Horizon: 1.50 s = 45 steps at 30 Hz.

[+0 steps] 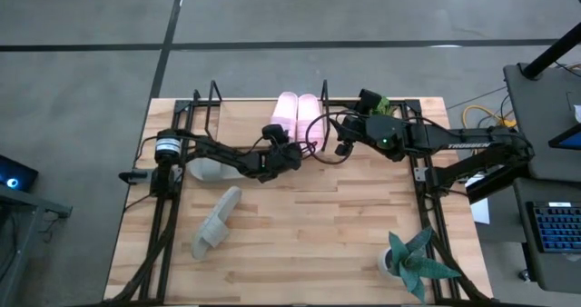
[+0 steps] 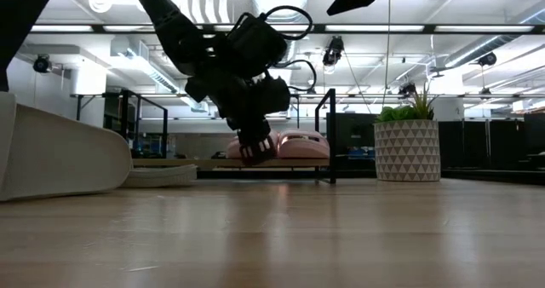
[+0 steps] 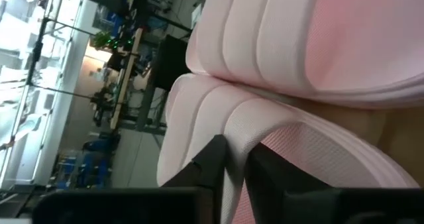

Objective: Pick and place slides into the shelf
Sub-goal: Put the pink slide on the shelf, then put the bottom gray slide on the shelf

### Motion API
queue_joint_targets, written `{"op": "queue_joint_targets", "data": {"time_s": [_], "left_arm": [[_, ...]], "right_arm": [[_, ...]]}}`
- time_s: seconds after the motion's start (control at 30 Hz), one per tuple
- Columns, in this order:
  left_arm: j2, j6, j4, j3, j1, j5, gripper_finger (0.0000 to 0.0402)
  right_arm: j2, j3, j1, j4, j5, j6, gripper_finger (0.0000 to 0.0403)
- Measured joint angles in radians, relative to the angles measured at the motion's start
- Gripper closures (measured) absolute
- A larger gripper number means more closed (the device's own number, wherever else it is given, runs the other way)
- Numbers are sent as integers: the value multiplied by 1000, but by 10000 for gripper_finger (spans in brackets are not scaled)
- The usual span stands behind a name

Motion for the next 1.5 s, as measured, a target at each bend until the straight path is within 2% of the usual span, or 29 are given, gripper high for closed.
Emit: {"op": "queue_joint_targets", "data": {"time_s": [0.17, 0.47, 0.63, 0.77, 1.17, 1.3, 1.5], "left_arm": [[0, -1, 0, 0, 0, 6, 307], [-8, 2, -1, 2, 0, 15, 172], [-46, 1, -7, 11, -2, 78, 135], [-88, -8, -8, 10, -4, 223, 130], [-201, 2, -190, 4, -20, 270, 130], [-299, -7, -286, 3, -22, 472, 141], [-508, -108, -548, 3, -21, 775, 218]], "right_arm": [[0, 0, 0, 0, -2, 0, 174], [0, 0, 0, 0, -2, 2, 174], [0, -2, 0, 0, -2, 1, 174], [0, -10, 0, 0, -2, 1, 174], [0, -21, 0, -2, -1, 7, 174], [0, -20, 0, 0, -1, 20, 174], [0, -18, 0, 1, -74, 63, 175]]}}
